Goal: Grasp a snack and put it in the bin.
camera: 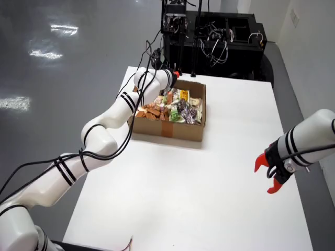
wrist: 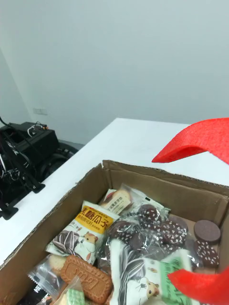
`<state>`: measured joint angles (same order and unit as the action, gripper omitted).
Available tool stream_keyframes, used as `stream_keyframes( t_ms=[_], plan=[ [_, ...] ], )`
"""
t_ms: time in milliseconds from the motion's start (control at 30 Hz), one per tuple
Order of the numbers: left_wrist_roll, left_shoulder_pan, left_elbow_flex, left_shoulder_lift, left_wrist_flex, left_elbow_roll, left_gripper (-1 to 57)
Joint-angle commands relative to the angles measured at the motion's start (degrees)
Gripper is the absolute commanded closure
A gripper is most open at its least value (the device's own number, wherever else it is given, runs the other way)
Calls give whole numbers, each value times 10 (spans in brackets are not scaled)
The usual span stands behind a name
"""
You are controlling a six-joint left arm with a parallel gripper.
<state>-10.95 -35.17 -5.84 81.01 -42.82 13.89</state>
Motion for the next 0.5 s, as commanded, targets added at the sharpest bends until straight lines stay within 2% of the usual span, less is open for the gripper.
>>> stream_keyframes(
  t_ms=[33,167,267,500],
  plan=[
    [-6,2,-6,2,-13,-3,153],
    [-18,-3,-23,12,-35,-5,166],
    [-24,-10,-40,21,-58,-4,200],
    [-39,-37,-89,36,-113,6,362]
  ],
)
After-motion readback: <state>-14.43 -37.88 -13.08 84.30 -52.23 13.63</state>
